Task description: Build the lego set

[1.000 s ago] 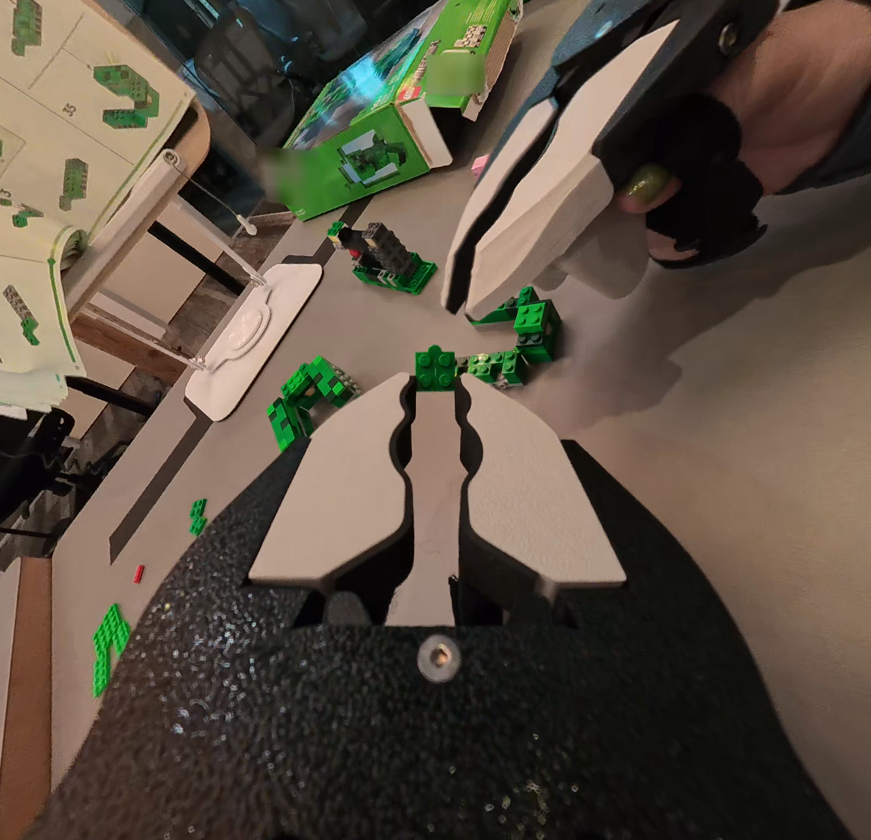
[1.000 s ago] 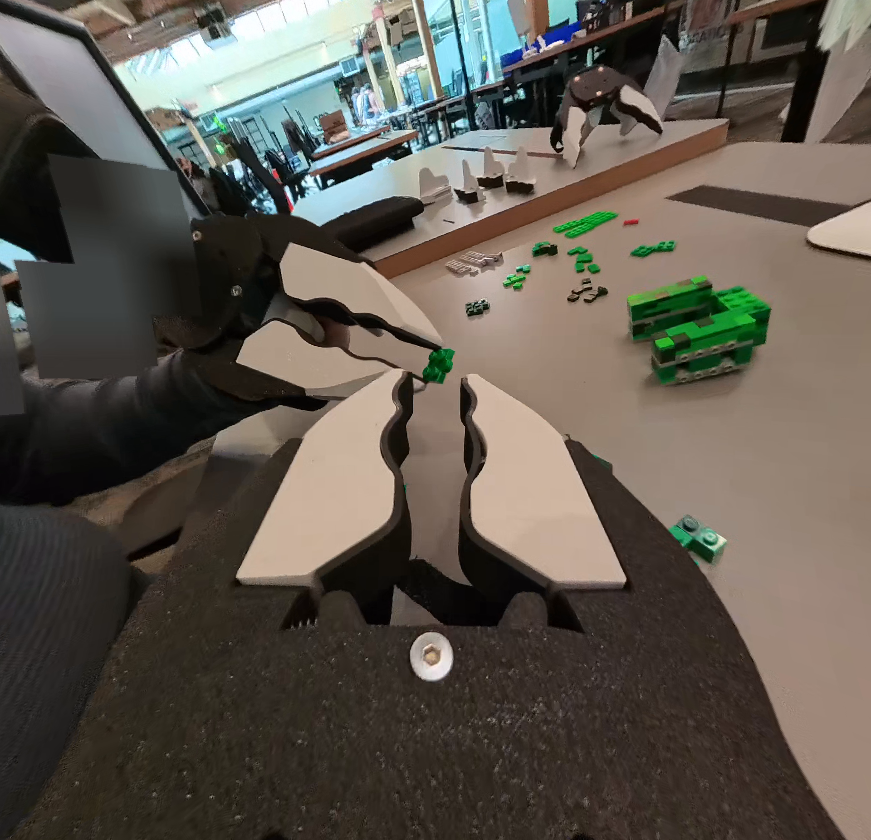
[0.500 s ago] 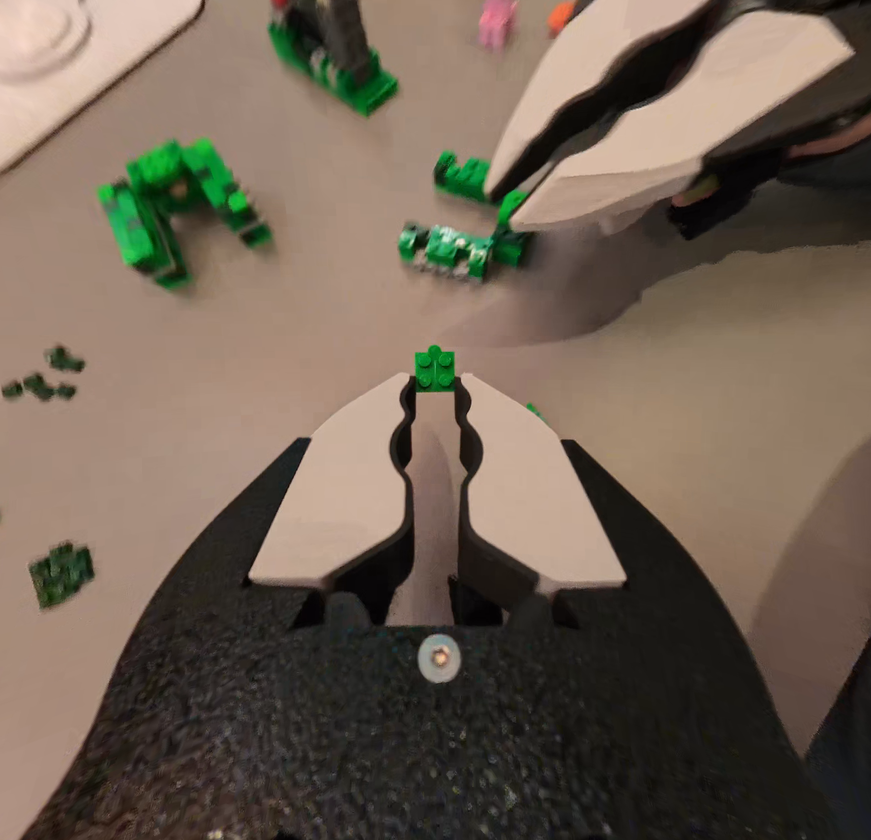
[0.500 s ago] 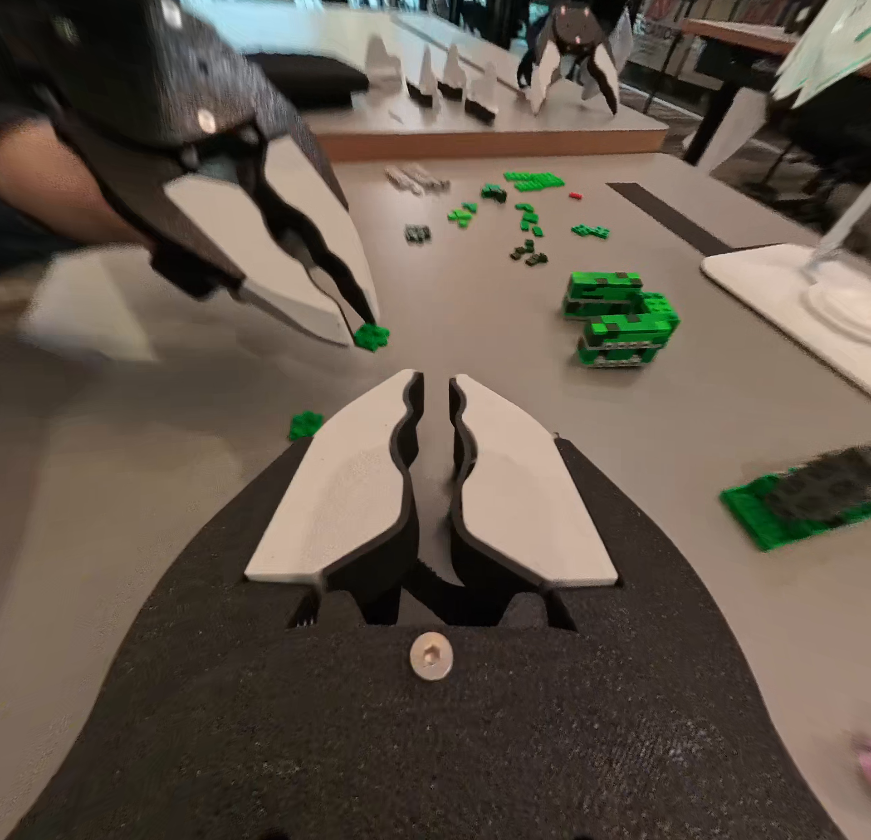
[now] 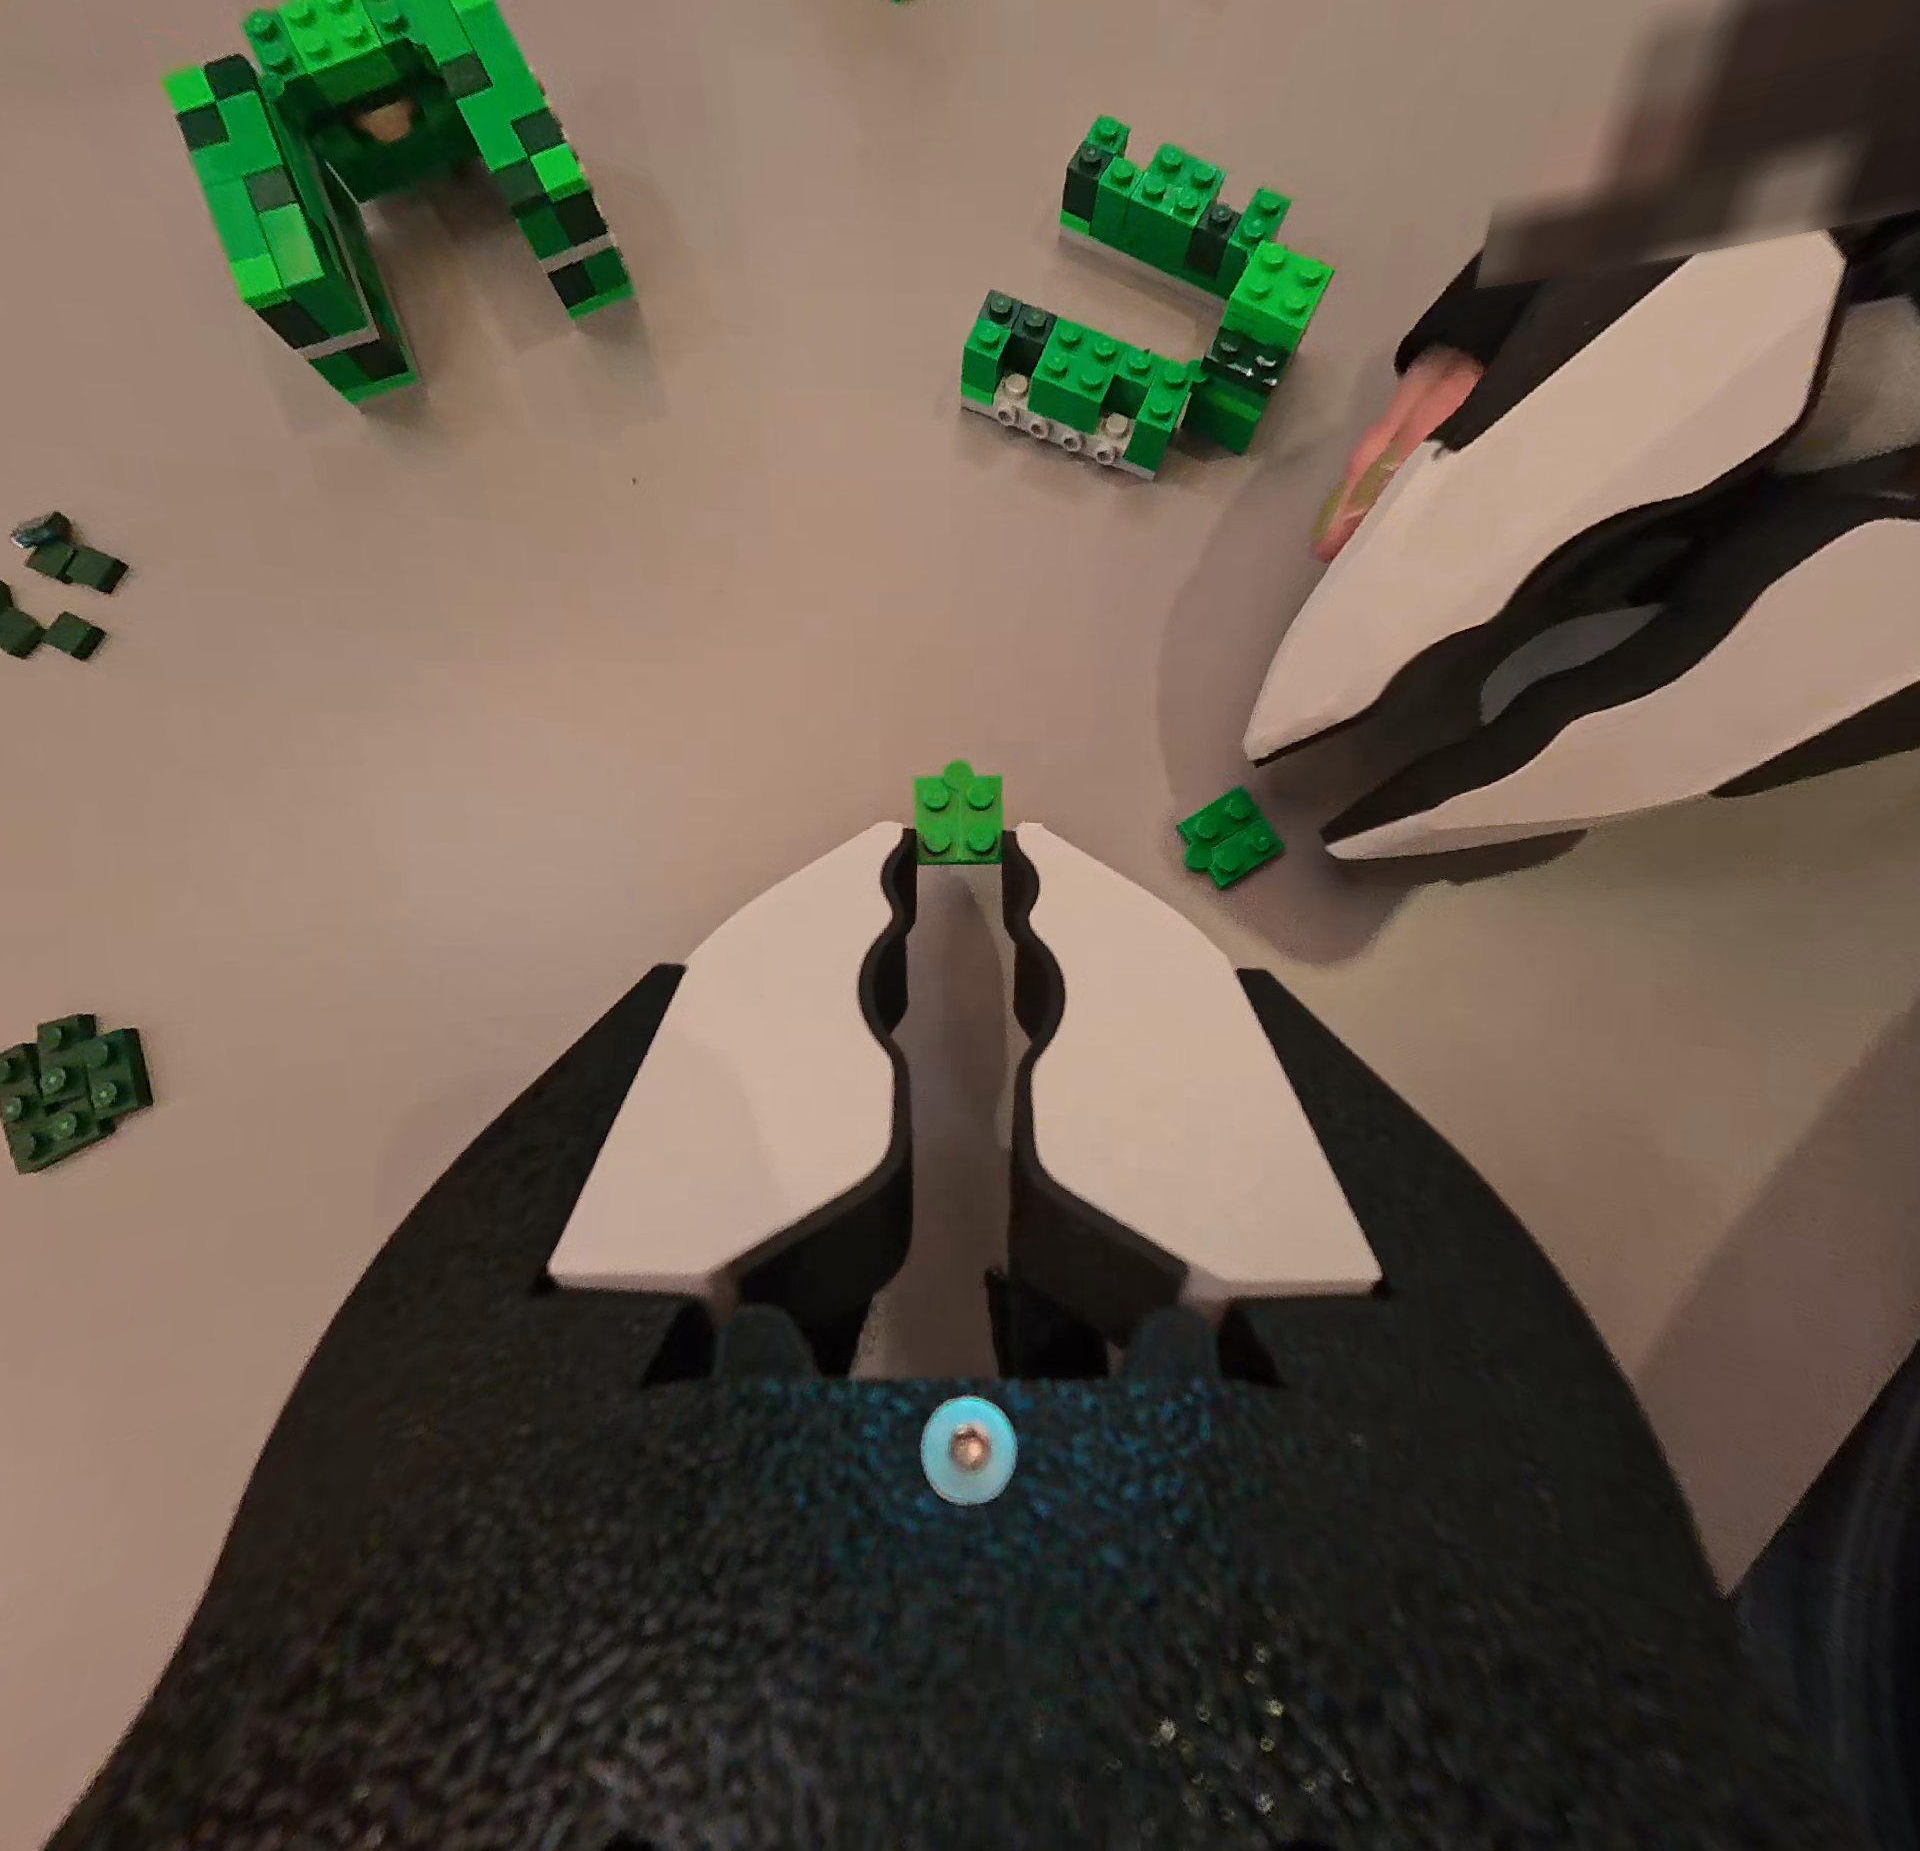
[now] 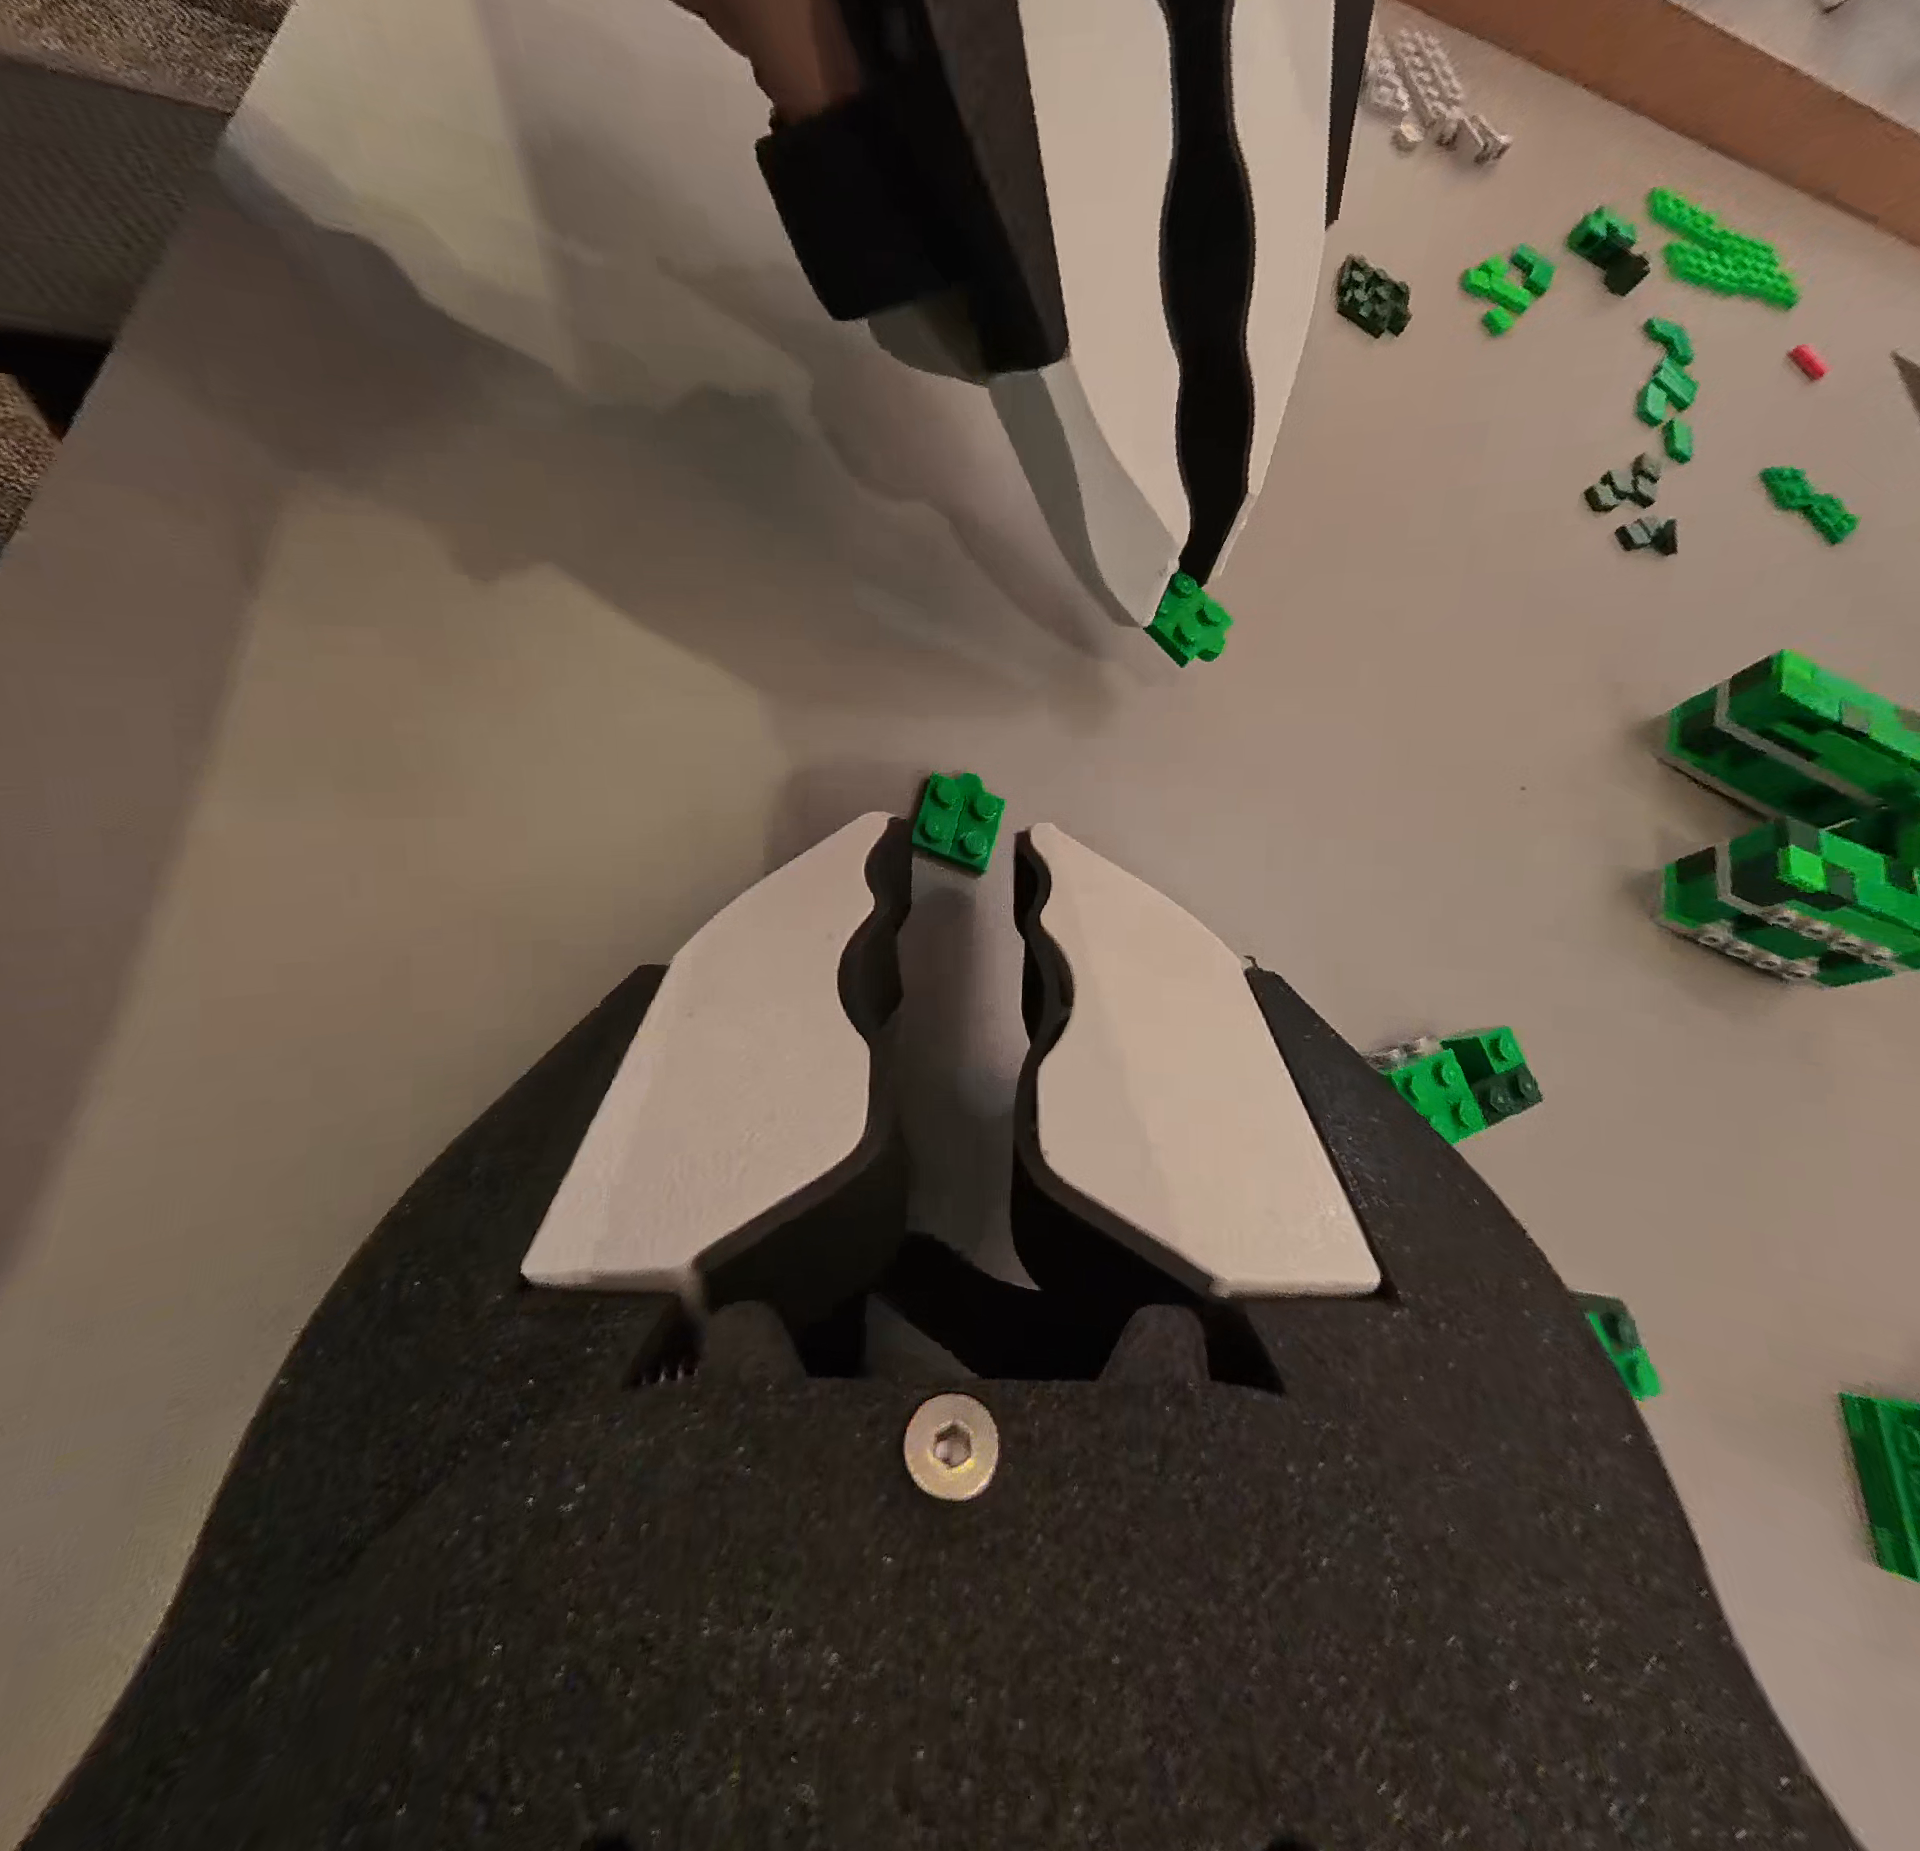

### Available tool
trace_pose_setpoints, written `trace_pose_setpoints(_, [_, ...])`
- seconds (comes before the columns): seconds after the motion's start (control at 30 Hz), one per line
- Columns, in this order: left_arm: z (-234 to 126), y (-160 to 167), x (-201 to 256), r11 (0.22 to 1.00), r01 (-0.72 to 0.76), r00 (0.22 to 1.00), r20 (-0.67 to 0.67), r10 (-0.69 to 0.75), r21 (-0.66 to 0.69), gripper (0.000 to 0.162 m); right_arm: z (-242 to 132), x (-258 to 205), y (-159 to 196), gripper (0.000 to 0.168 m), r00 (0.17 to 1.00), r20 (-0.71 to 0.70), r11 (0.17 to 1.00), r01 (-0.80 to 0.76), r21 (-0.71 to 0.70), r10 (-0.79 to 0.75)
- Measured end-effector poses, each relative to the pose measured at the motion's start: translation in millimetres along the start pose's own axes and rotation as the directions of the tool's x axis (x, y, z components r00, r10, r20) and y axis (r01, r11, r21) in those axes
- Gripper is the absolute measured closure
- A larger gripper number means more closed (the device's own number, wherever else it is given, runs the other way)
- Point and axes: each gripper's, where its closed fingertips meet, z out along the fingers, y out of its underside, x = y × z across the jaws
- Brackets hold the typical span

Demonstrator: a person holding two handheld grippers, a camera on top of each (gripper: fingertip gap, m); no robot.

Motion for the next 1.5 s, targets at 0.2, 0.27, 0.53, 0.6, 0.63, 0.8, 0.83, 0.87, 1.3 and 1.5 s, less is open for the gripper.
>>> trace_pose_setpoints(0.2, [-1.6,0.2,-1.4,1.000,-0.002,1.000,0.005,0.002,0.006,0.147,2.0,-9.3,2.1,0.149,0.991,0.089,0.995,-0.095,-0.042,0.099])
trace_pose_setpoints(0.27, [-2.5,0.4,-1.9,1.000,-0.001,1.000,0.005,0.001,0.007,0.147,2.3,-19.9,0.8,0.148,0.980,0.159,0.993,-0.109,-0.054,0.116])
trace_pose_setpoints(0.53, [-6.0,0.7,-2.8,1.000,0.014,1.000,-0.001,-0.014,0.023,0.147,-0.7,-8.2,4.3,0.144,0.946,0.189,0.963,-0.250,-0.100,0.265])
trace_pose_setpoints(0.6, [-6.3,0.3,-2.3,1.000,0.015,1.000,-0.004,-0.015,0.027,0.147,1.9,-7.7,5.6,0.144,0.929,0.195,0.948,-0.294,-0.124,0.314])
trace_pose_setpoints(0.63, [-6.9,-0.1,-1.8,0.999,0.015,1.000,-0.006,-0.015,0.029,0.147,2.7,-7.7,5.5,0.143,0.921,0.199,0.941,-0.312,-0.133,0.334])
trace_pose_setpoints(0.8, [-10.5,-2.4,-2.2,0.999,0.011,1.000,-0.001,-0.011,0.041,0.147,2.5,-19.3,0.2,0.143,0.899,0.279,0.940,-0.305,-0.152,0.337])
trace_pose_setpoints(0.83, [-10.9,-2.4,-2.7,0.999,0.011,1.000,-0.001,-0.011,0.041,0.147,0.7,-23.8,-2.2,0.143,0.891,0.316,0.945,-0.294,-0.146,0.326])
trace_pose_setpoints(0.87, [-11.4,-2.4,-3.2,0.999,0.012,1.000,-0.002,-0.012,0.042,0.147,-0.7,-23.7,-3.1,0.143,0.893,0.326,0.951,-0.280,-0.134,0.309])
trace_pose_setpoints(1.3, [-17.3,1.9,-5.6,0.999,0.024,1.000,0.002,-0.024,0.041,0.147,14.9,-8.1,1.0,0.148,0.936,0.349,0.992,0.003,-0.122,0.040])
trace_pose_setpoints(1.5, [-20.8,2.8,-9.8,0.998,0.040,0.999,0.005,-0.041,0.049,0.147,16.3,-9.6,-0.3,0.150,0.929,0.369,0.991,0.025,-0.133,0.026])
